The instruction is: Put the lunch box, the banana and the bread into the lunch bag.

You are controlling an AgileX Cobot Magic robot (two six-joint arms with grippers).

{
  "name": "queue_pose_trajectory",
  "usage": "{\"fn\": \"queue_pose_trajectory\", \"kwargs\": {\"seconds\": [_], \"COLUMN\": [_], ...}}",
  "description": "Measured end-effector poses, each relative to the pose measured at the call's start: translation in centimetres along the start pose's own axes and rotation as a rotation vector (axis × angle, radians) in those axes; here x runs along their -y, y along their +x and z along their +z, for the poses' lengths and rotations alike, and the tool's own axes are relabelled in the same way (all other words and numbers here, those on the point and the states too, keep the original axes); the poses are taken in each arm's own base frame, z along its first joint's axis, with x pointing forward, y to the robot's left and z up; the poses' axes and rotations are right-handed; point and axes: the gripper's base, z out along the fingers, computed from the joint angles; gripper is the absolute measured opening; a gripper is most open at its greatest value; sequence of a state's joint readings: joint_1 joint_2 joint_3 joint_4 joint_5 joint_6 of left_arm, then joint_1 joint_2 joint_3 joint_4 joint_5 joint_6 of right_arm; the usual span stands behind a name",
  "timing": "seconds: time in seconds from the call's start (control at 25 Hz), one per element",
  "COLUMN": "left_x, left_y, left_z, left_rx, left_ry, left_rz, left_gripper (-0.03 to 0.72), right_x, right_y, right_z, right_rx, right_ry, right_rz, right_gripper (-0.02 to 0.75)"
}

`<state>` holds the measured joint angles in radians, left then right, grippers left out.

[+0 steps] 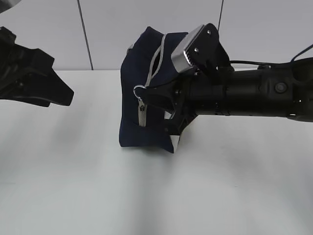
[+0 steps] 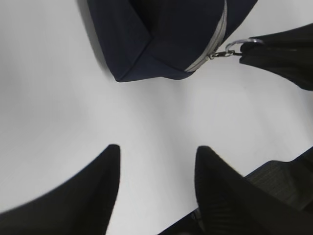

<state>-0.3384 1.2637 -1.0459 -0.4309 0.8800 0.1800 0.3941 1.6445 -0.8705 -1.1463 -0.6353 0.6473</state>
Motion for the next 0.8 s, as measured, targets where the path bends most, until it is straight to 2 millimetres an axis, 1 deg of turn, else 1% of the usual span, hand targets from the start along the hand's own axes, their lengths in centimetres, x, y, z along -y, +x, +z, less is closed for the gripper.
{"fn": "queue_pose_trajectory", "kwargs": {"seconds": [0.12,0.48,0.8], "left_x": [0.0,0.0,0.0], "left_y": [0.0,-0.1,-0.1], "left_z": [0.0,0.0,0.0], "left_rx": [0.004,0.006,0.008], "left_ry": [-0.001,-0.001,-0.002], "left_rz": [0.002,0.002,0.012], "left_gripper": [0.361,0.361,0.361], "right_x": [0.2,1.2,2.2], "right_y": [-0.1,-1.5,-2.2], "right_z": [0.0,0.2,0.2], "right_rx": [-0.009,0.013,-0.004], "right_ry": [0.013,0.048,0.101], "right_rz": [-0.007,-0.039,-0.055], "right_gripper": [-0.016,-0.016,-0.016]}}
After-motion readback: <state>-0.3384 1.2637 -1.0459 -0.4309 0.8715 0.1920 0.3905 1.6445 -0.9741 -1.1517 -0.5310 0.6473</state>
